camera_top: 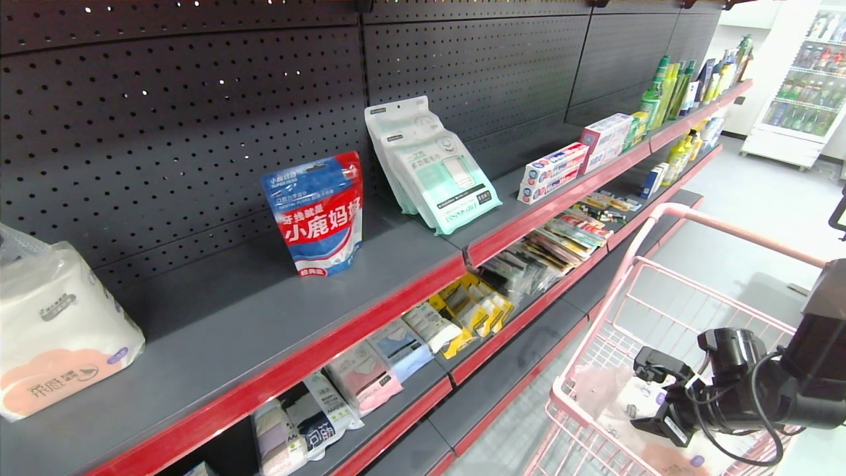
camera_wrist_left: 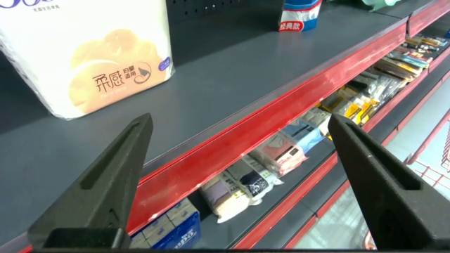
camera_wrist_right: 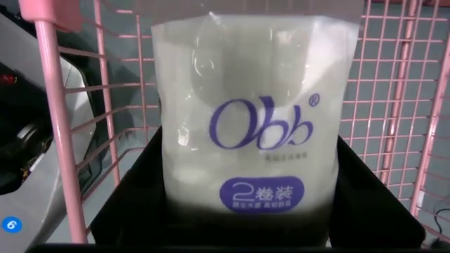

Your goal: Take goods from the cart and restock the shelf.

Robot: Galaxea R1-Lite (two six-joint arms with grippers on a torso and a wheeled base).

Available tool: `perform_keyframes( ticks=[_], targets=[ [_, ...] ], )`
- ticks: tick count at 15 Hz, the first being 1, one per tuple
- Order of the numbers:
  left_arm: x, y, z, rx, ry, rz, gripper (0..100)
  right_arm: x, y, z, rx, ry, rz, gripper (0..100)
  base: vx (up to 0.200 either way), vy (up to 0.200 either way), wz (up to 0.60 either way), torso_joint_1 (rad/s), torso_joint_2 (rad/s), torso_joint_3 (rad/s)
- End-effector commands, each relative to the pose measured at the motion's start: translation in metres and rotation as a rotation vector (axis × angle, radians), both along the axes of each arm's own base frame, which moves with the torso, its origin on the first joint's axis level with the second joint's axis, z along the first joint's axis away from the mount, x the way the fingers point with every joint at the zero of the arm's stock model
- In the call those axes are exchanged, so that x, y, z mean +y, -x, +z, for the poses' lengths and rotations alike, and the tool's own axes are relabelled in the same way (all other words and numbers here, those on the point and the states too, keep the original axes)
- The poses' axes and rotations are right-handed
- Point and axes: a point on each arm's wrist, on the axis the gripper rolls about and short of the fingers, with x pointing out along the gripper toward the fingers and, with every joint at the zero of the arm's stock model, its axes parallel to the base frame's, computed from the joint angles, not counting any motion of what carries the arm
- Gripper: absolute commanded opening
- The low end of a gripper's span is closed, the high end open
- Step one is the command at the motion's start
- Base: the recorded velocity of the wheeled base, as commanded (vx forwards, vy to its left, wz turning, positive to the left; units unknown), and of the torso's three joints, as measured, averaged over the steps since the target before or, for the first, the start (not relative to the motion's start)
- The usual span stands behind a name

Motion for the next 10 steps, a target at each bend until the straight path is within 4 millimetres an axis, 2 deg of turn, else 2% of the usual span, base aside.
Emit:
perform_keyframes(
  ticks=[1, 4, 5, 6, 10],
  targets=[
    [0.000, 0.000, 0.000, 0.001, 0.000, 0.000, 100, -0.003, -0.002, 0.024, -0.073, 0.016, -0.030, 0, 0.000, 0.000, 0.00, 0.000, 0.00, 0.000],
    [0.000, 0.000, 0.000, 0.001, 0.000, 0.000, 100, -0.003, 0.000, 0.047, -0.121, 0.027, -0.107, 0, 0.000, 0.000, 0.00, 0.000, 0.00, 0.000],
    [0.000, 0.000, 0.000, 0.001, 0.000, 0.000, 100, -0.003, 0.001, 0.048, -0.125, 0.029, -0.113, 0, 0.000, 0.000, 0.00, 0.000, 0.00, 0.000],
    [0.000, 0.000, 0.000, 0.001, 0.000, 0.000, 100, -0.004, 0.001, 0.064, -0.170, 0.036, -0.144, 0, 0.000, 0.000, 0.00, 0.000, 0.00, 0.000],
    [0.000, 0.000, 0.000, 0.001, 0.000, 0.000, 100, -0.007, 0.007, 0.096, -0.254, 0.053, -0.242, 0, 0.000, 0.000, 0.00, 0.000, 0.00, 0.000]
  ],
)
